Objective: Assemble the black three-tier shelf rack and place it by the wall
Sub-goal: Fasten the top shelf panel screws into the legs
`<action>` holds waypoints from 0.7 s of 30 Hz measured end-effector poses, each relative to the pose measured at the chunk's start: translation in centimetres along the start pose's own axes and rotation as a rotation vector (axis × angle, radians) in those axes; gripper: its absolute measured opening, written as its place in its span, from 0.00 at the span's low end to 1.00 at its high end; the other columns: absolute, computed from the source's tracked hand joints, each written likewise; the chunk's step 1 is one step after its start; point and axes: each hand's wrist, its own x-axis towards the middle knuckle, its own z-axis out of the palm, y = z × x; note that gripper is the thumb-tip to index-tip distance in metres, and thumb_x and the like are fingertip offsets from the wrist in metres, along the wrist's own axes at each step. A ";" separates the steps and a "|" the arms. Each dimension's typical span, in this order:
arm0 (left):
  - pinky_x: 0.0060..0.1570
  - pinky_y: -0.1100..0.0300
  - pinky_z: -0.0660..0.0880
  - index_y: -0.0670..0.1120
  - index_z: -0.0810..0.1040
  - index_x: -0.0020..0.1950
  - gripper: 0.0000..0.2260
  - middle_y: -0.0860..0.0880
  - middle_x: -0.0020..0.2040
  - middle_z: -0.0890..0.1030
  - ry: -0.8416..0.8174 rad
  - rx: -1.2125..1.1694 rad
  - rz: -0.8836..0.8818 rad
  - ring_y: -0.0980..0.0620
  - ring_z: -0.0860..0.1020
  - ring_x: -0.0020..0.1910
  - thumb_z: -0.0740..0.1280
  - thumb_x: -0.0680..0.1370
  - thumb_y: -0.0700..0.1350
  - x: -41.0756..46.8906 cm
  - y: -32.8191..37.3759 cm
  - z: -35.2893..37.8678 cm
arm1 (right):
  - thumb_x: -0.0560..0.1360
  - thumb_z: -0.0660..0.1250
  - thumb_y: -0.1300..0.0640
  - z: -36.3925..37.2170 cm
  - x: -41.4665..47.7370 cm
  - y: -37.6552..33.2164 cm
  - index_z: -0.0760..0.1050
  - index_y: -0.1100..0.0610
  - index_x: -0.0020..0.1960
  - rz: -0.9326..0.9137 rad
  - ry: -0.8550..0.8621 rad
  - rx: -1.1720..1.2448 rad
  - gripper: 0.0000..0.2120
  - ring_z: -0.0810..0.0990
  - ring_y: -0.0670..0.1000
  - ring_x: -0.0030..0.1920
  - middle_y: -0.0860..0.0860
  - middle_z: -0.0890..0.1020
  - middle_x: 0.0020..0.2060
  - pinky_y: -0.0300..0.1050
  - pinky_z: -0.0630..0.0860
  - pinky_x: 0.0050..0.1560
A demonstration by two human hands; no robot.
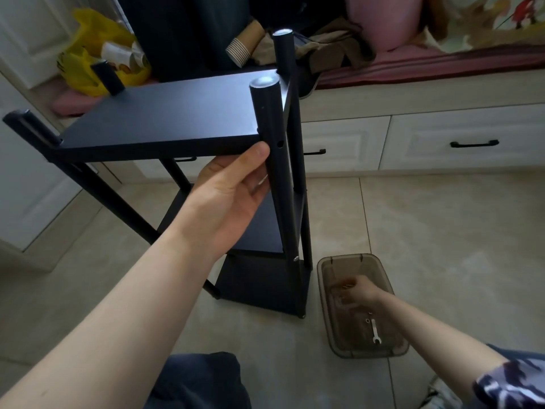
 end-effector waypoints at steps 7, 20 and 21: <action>0.61 0.58 0.78 0.51 0.88 0.45 0.06 0.53 0.48 0.87 0.039 -0.041 -0.036 0.55 0.83 0.53 0.72 0.72 0.44 0.1 0.1 0.7 | 0.79 0.63 0.62 -0.8 2.4 1.2 0.69 0.55 0.34 0.012 0.113 -0.346 0.16 0.73 0.49 0.32 0.49 0.79 0.30 0.37 0.66 0.27; 0.57 0.60 0.78 0.51 0.87 0.46 0.05 0.54 0.47 0.86 0.044 -0.059 -0.022 0.56 0.83 0.53 0.73 0.72 0.45 0.1 -0.3 0.8 | 0.82 0.55 0.64 0.0 6.2 2.3 0.68 0.62 0.69 -0.067 0.051 -0.850 0.16 0.75 0.58 0.66 0.60 0.73 0.68 0.48 0.73 0.65; 0.57 0.60 0.78 0.50 0.88 0.46 0.06 0.54 0.47 0.86 0.043 -0.060 -0.024 0.56 0.83 0.53 0.74 0.71 0.46 0.1 -0.2 0.8 | 0.82 0.54 0.65 -0.1 6.2 2.5 0.68 0.62 0.69 -0.075 0.059 -0.865 0.16 0.75 0.58 0.65 0.60 0.73 0.67 0.48 0.73 0.65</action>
